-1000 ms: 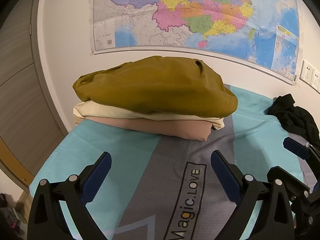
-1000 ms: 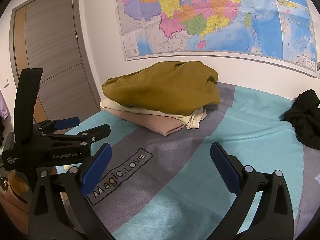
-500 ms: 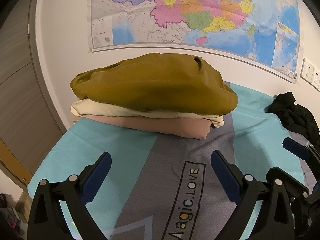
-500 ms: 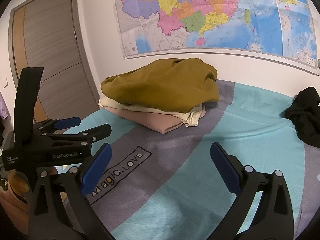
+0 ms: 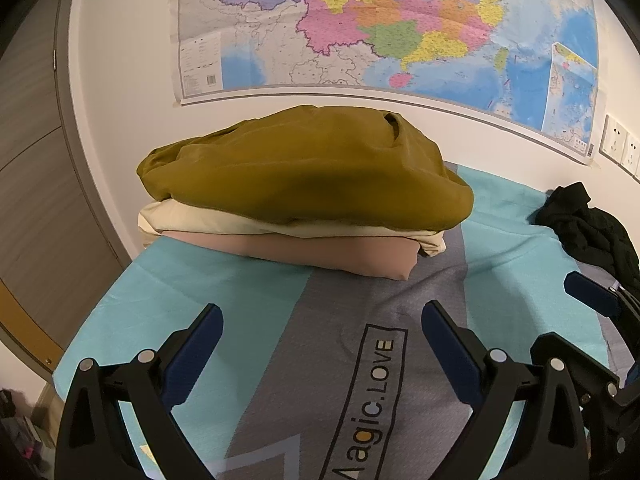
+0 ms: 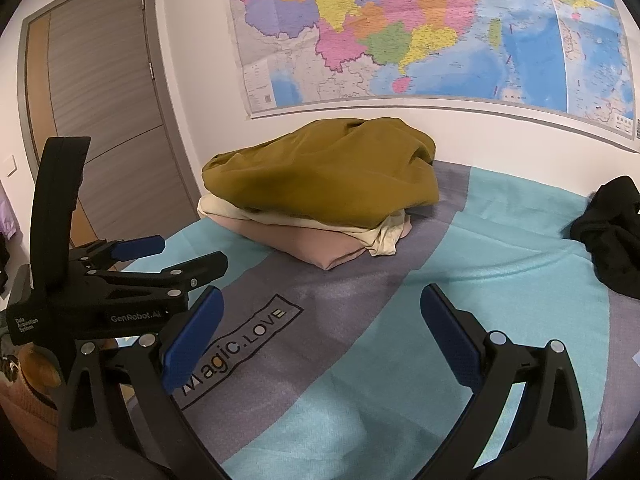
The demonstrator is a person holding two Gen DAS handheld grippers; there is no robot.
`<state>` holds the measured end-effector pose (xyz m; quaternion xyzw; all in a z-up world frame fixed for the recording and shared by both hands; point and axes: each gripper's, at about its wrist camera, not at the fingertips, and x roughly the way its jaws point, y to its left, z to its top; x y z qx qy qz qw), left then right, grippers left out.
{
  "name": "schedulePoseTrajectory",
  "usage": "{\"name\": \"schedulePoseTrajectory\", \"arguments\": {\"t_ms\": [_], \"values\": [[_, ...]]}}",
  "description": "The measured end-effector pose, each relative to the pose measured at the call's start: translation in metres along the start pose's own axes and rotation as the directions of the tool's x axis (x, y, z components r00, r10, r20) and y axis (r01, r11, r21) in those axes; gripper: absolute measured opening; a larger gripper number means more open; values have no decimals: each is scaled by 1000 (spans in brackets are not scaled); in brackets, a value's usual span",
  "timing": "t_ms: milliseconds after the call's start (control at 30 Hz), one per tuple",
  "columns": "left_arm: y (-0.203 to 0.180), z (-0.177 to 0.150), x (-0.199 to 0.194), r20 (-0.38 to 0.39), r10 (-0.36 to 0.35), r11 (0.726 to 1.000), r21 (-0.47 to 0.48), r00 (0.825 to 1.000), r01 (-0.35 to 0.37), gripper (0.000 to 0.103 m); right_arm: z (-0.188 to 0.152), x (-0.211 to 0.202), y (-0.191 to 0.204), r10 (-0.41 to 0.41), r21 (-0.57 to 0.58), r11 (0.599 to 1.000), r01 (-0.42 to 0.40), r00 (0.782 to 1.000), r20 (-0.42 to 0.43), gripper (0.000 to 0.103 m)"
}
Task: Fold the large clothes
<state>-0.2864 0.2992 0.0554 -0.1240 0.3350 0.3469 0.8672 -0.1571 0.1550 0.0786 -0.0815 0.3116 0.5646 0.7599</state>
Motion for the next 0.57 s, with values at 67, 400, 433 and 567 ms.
{"name": "schedulePoseTrajectory", "arguments": {"t_ms": [67,400,433,567], "values": [[0,0,0,3,-7,1000,-6,1000,7,96,0,0,0,5,1,1000,-5,1000,1,97],[-17,-2,0,15,-63,998,26,998,63,96,-2,-9,-13,-15,35,999,15,1000,15,97],[-21,-2,2,3,-83,996,29,997,83,96,-3,-13,-18,-28,45,999,27,999,20,97],[-50,-1,11,-34,-181,980,81,983,183,96,-11,-36,-44,-111,105,989,106,993,37,97]]}}
